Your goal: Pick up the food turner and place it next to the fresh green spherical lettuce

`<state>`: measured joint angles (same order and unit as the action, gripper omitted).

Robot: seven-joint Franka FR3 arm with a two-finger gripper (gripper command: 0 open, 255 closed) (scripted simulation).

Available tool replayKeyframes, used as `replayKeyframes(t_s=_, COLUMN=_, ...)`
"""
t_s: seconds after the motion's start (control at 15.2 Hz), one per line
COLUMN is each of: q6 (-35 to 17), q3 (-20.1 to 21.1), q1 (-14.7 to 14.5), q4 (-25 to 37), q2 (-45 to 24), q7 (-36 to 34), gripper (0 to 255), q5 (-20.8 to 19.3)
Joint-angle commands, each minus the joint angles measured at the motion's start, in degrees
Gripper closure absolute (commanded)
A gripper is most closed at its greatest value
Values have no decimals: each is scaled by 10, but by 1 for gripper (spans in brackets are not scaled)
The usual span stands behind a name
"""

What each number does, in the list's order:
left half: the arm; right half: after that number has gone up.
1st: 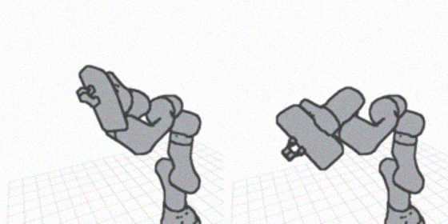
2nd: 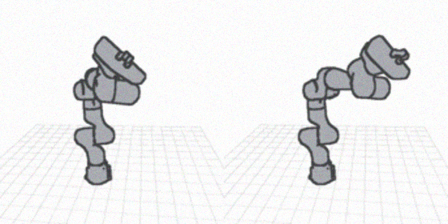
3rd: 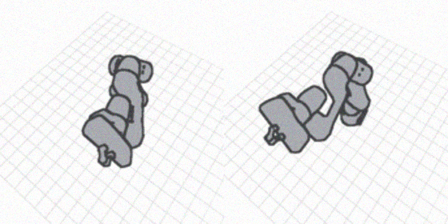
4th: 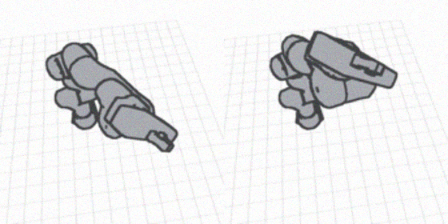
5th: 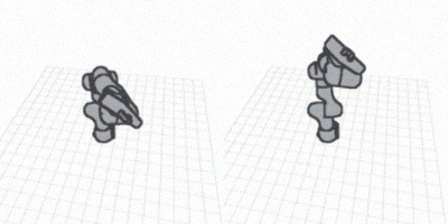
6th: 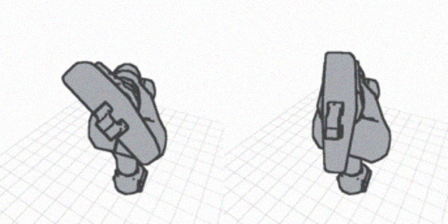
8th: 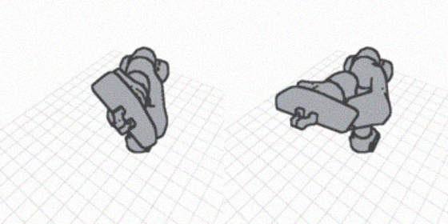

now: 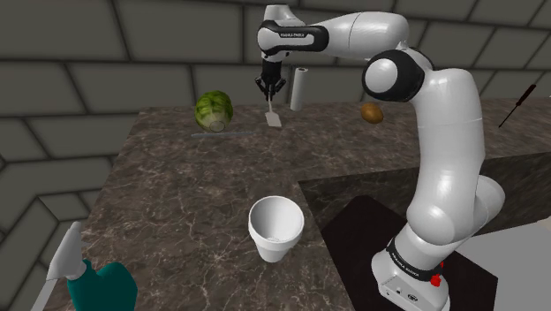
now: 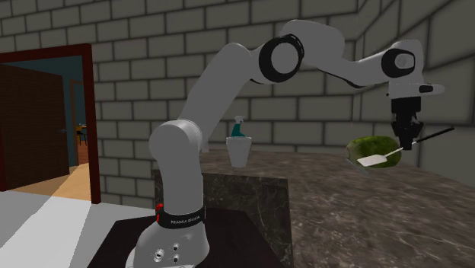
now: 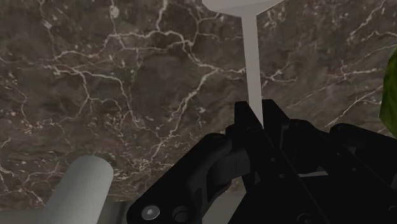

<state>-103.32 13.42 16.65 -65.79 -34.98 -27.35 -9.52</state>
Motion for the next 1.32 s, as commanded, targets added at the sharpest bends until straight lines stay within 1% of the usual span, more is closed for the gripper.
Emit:
replayKeyframes(t_s=0.0, q6=-17, q3=0, q1=2, q4=-19, q2=2, q7=-1, gripper=255, q5=0)
replayKeyframes(t_s=0.66, q6=-89, q3=-2, q1=6, q4=-83, q2=-6, q7=-7, gripper=255, q5=-4)
replayKeyframes(t_s=1.19, q6=-143, q3=-6, q1=6, q4=-120, q2=-24, q7=-13, gripper=255, q5=-10)
replayKeyframes(t_s=1.25, q6=-143, q3=-6, q1=6, q4=-120, q2=-24, q7=-13, gripper=255, q5=-10)
